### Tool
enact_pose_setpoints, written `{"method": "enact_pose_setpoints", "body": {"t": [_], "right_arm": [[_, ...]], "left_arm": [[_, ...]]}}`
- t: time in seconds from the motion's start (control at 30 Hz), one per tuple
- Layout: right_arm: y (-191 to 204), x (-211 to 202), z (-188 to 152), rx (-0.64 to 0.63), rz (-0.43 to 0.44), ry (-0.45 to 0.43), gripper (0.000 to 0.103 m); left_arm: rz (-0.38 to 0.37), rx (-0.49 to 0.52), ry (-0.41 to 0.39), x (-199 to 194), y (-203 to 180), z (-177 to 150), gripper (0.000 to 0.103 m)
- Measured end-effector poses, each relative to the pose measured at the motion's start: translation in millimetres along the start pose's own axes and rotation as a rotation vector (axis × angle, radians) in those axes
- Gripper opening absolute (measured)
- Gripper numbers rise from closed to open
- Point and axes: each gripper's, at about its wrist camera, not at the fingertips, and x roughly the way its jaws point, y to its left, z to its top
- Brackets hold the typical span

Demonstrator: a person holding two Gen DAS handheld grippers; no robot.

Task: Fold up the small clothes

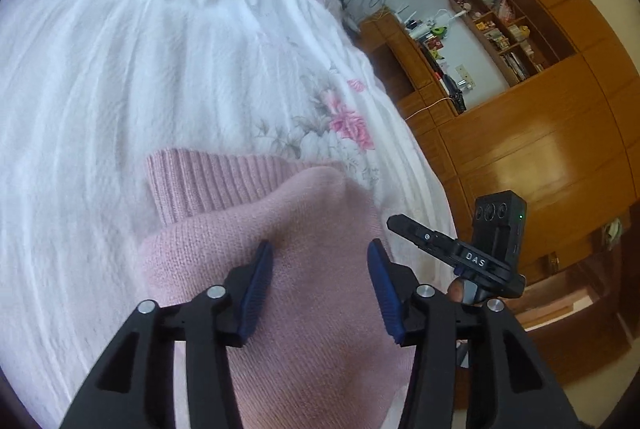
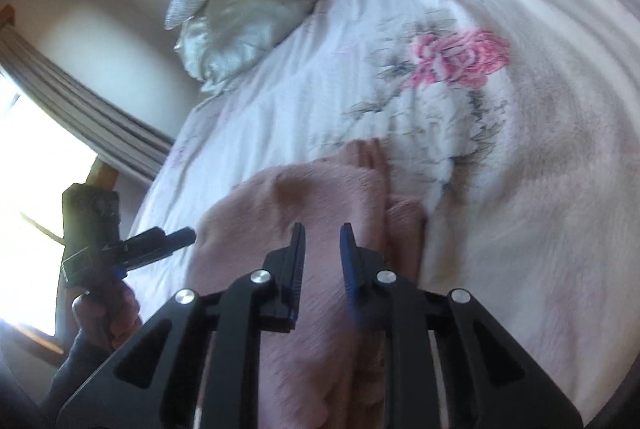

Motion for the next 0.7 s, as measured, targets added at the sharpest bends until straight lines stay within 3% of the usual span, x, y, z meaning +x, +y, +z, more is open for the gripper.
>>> {"method": "enact_pose_setpoints", "body": {"t": [0.03, 0.1, 0.17, 0.2, 0.23, 0.27, 0.3, 0.37, 0.4, 0.47, 0.53, 0.57, 0.6, 0.63, 0.67, 0.7], "right_arm": [[7.7, -2.9, -8.1, -0.032, 0.024, 0.014, 0.018], [13.3, 7.6, -23.0, -0.079, 0.044, 0.082, 0.019], [1.0, 30.8, -29.7, -0.096, -0.04, 0.135, 0.0], [-7.5, 38.5, -30.0, -0.092, -0.054, 0.138, 0.0], [-17.4, 41.1, -28.0, -0.045, -0.032, 0.137, 0.0], [-20.0, 39.0, -25.9, -0.006, -0.025, 0.137, 0.0], [-13.9, 31.3, -24.9, -0.021, -0.042, 0.126, 0.0], [1.4, 13.2, -26.7, -0.051, -0.043, 0.108, 0.007], [9.6, 0.6, -32.1, -0.066, -0.017, 0.102, 0.008], [25.6, -14.5, -44.5, -0.118, 0.015, 0.099, 0.008], [26.6, -8.9, -59.9, -0.142, -0.007, 0.128, 0.004], [20.5, 0.1, -64.2, -0.141, -0.052, 0.143, 0.001], [7.4, 10.5, -69.5, -0.128, -0.088, 0.16, 0.0], [-5.8, 16.2, -72.7, -0.091, -0.08, 0.159, 0.0], [-13.4, 14.9, -74.2, -0.042, -0.062, 0.151, 0.0], [-12.0, 9.3, -74.4, -0.026, -0.06, 0.142, 0.0]], "left_arm": [[-0.046, 0.028, 0.009, -5.4, -9.3, -9.3, 0.05], [-0.016, 0.101, 0.049, -0.6, -18.7, -29.7, 0.051], [0.059, 0.072, 0.118, 24.0, 0.2, -41.7, 0.046], [0.086, 0.06, 0.119, 33.3, 10.9, -44.7, 0.033], [0.115, 0.042, 0.11, 38.5, 18.2, -45.1, 0.011], [0.133, 0.023, 0.109, 41.3, 21.6, -42.7, 0.003], [0.126, 0.004, 0.108, 39.0, 21.7, -40.0, 0.002], [0.093, 0.01, 0.072, 20.9, 9.3, -39.7, 0.018], [0.053, 0.032, 0.055, 9.6, -1.3, -44.3, 0.043], [0.014, 0.099, 0.068, -3.7, -17.6, -61.4, 0.045], [0.08, 0.119, 0.112, 4.9, -13.9, -77.6, 0.045], [0.107, 0.117, 0.13, 13.3, -6.0, -83.1, 0.042], [0.12, 0.106, 0.131, 18.8, 1.9, -84.9, 0.031], [0.15, 0.114, 0.133, 22.7, 7.6, -85.7, 0.012], [0.164, 0.094, 0.132, 25.0, 12.7, -85.7, 0.003], [0.151, 0.062, 0.135, 24.8, 15.1, -85.1, 0.003]]}}
